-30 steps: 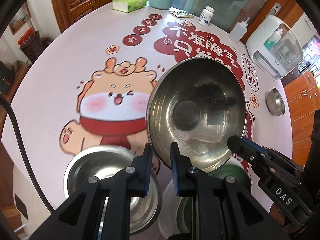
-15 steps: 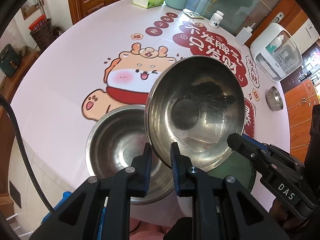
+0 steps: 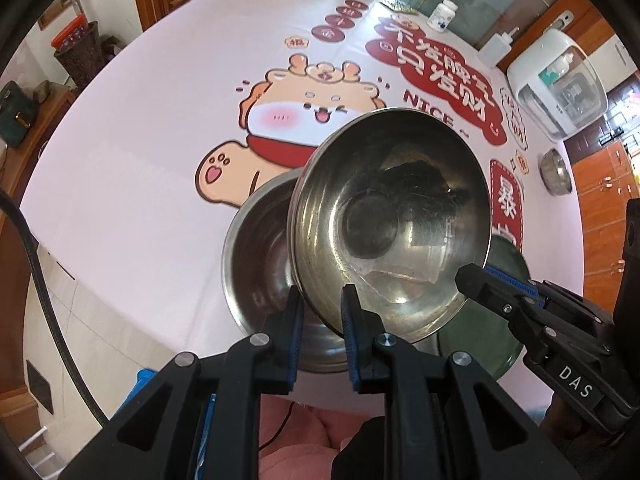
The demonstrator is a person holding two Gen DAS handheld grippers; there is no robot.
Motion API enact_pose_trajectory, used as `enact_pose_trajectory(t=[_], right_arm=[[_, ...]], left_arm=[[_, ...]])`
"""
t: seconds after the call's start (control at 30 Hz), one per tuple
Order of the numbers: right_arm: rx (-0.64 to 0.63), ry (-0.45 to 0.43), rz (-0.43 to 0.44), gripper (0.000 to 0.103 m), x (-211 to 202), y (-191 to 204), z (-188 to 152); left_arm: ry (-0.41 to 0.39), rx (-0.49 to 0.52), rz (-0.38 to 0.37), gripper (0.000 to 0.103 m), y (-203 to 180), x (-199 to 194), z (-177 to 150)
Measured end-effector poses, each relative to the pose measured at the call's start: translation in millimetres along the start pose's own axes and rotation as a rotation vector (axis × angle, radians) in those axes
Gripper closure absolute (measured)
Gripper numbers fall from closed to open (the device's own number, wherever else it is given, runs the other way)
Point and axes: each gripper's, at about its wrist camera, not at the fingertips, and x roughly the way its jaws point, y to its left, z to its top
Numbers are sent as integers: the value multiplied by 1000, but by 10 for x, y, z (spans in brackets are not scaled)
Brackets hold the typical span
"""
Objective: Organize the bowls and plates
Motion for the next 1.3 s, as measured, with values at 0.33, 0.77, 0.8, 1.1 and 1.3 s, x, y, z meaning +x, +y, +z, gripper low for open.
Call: enact_pose_trajectory(t=[0.33, 0.77, 0.8, 1.1, 1.3], right_arm=[[107, 29, -37, 90, 135, 112, -162], [274, -11, -95, 89, 226, 219, -329], [292, -16, -101, 89, 233, 230, -345], [377, -86, -159, 86, 175, 343, -428], [398, -120, -185, 86, 140, 441, -472]], left_arm=[[105, 80, -25, 86, 182, 167, 1], [179, 223, -67, 84, 289, 287, 93], [182, 235, -70, 84, 292, 293, 103], [191, 337, -103, 82, 333, 283, 167], [177, 372, -128, 81, 381, 245, 170]])
